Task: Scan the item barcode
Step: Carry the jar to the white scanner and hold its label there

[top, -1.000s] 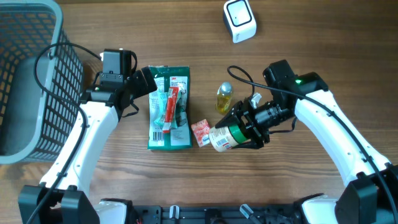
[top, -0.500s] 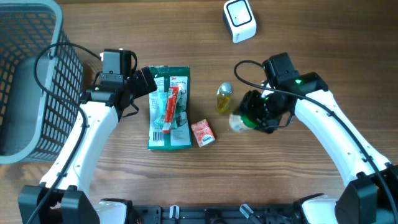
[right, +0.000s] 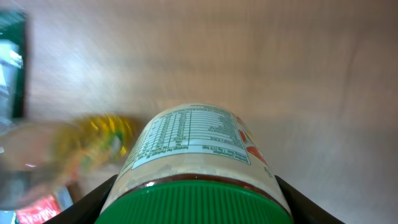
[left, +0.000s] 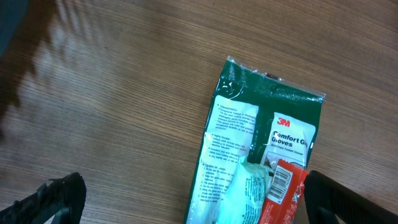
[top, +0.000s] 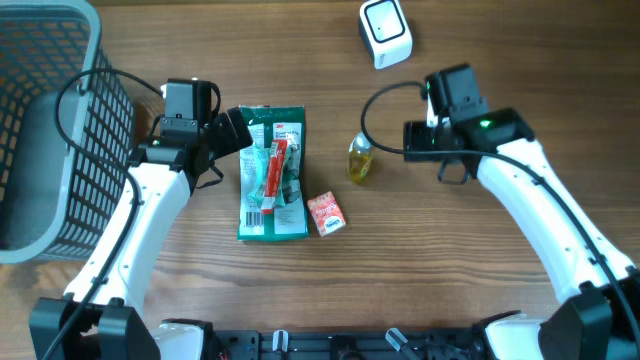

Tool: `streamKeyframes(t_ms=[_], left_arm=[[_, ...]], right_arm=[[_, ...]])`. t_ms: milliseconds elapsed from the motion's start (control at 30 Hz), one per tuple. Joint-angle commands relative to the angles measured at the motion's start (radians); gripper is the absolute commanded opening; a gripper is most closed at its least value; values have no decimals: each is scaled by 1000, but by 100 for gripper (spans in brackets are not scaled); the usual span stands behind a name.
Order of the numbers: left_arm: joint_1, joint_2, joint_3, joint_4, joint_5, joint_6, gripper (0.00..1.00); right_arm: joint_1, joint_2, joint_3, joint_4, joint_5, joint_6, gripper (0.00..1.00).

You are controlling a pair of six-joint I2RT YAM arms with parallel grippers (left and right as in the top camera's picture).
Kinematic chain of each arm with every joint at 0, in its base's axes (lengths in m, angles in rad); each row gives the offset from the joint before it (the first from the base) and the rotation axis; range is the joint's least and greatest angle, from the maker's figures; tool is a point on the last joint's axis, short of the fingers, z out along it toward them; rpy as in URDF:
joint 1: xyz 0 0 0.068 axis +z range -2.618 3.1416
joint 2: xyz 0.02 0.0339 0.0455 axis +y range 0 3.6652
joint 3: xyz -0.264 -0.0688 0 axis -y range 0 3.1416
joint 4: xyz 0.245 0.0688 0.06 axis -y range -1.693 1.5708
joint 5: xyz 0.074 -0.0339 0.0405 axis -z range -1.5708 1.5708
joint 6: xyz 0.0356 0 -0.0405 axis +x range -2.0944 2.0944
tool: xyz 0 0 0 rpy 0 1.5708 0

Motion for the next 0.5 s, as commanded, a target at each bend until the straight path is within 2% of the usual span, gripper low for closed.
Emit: streamKeyframes(t_ms=[0,167,300,467], left_arm=[[2,-7,11,1,-5,8,100],[2,-7,11,1,-5,8,100],[2,-7,11,1,-6,8,100],[2,-7,11,1,-6,8,100]], right_arm=[[-3,-23,208,14,31,-198,4],[-2,-22,411,47,31,-349,4],[-3,15,414,148,31,-459,4],[-4,180,413,344,31,-451,4]])
